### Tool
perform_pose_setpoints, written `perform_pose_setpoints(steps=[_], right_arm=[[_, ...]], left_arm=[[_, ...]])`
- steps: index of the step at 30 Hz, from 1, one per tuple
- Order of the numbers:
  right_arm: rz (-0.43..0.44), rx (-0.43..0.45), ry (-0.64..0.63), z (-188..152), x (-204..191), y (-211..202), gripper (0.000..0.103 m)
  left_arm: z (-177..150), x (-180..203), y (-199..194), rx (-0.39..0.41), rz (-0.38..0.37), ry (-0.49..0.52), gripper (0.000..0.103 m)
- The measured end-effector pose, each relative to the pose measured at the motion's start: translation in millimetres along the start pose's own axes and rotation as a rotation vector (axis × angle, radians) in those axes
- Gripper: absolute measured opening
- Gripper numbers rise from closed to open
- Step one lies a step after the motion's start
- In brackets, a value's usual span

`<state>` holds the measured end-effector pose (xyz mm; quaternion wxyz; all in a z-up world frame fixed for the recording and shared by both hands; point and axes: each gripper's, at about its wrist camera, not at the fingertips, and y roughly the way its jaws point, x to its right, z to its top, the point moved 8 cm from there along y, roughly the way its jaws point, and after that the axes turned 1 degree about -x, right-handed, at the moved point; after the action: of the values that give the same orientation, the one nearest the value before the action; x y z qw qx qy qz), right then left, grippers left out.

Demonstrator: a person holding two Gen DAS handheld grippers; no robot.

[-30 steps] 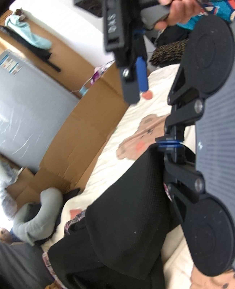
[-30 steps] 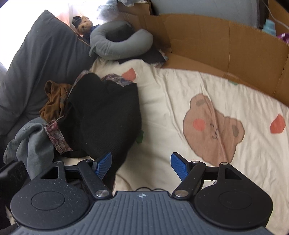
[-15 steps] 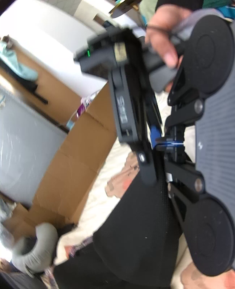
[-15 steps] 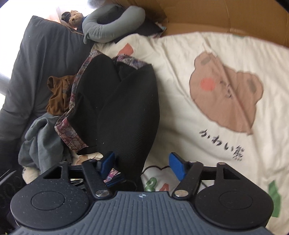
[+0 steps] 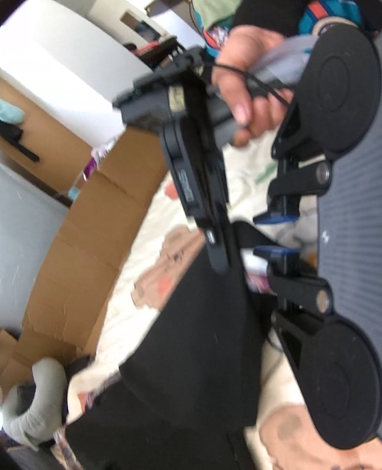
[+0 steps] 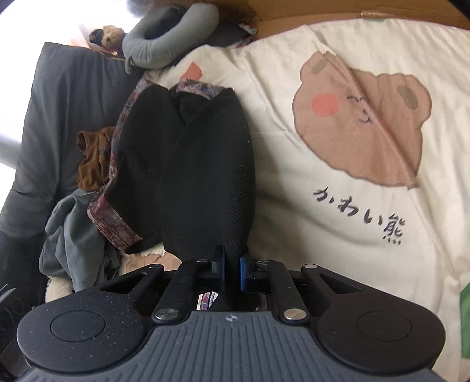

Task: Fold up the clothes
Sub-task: 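Lift the black garment with the left gripper while the right gripper grasps it, then pull the black garment onto the sheet with the left gripper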

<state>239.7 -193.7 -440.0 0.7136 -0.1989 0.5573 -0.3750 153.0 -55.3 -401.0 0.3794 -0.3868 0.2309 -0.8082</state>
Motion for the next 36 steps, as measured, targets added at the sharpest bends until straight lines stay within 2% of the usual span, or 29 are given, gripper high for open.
perform_pose_setpoints(steps=[1, 3, 4, 10, 13, 15, 26, 36], right_arm=[[-0.004, 0.005, -0.003, 0.7, 1.9, -1.9, 0.006], [-0.011, 0.012, -0.007, 2.0, 5.7, -5.5, 0.006], [-0.019, 0.017, -0.006, 2.7, 8.8, -8.5, 0.006], [-0.072, 0.051, 0.005, 7.0, 29.7, -29.1, 0.005], [-0.096, 0.067, 0.014, 8.9, 40.6, -40.7, 0.005], [-0.109, 0.078, 0.026, 9.3, 49.5, -50.8, 0.005], [-0.205, 0.165, 0.130, -13.0, 95.3, -114.3, 0.005], [-0.271, 0.206, 0.213, -35.6, 128.7, -158.2, 0.005]], left_arm=[[-1.3, -8.6, -2.5, -0.004, 0.026, -0.012, 0.038], [-1.1, -29.8, -9.5, -0.001, 0.098, -0.039, 0.058], [0.1, -40.4, -13.3, 0.003, 0.134, -0.051, 0.062], [6.0, -95.9, -35.7, 0.035, 0.316, -0.148, 0.068], [5.8, -113.7, -44.0, 0.051, 0.380, -0.185, 0.070], [6.0, -122.5, -48.1, 0.062, 0.413, -0.204, 0.074], [16.8, -138.4, -46.0, 0.076, 0.476, -0.249, 0.078], [23.4, -154.7, -20.1, 0.065, 0.465, -0.279, 0.081]])
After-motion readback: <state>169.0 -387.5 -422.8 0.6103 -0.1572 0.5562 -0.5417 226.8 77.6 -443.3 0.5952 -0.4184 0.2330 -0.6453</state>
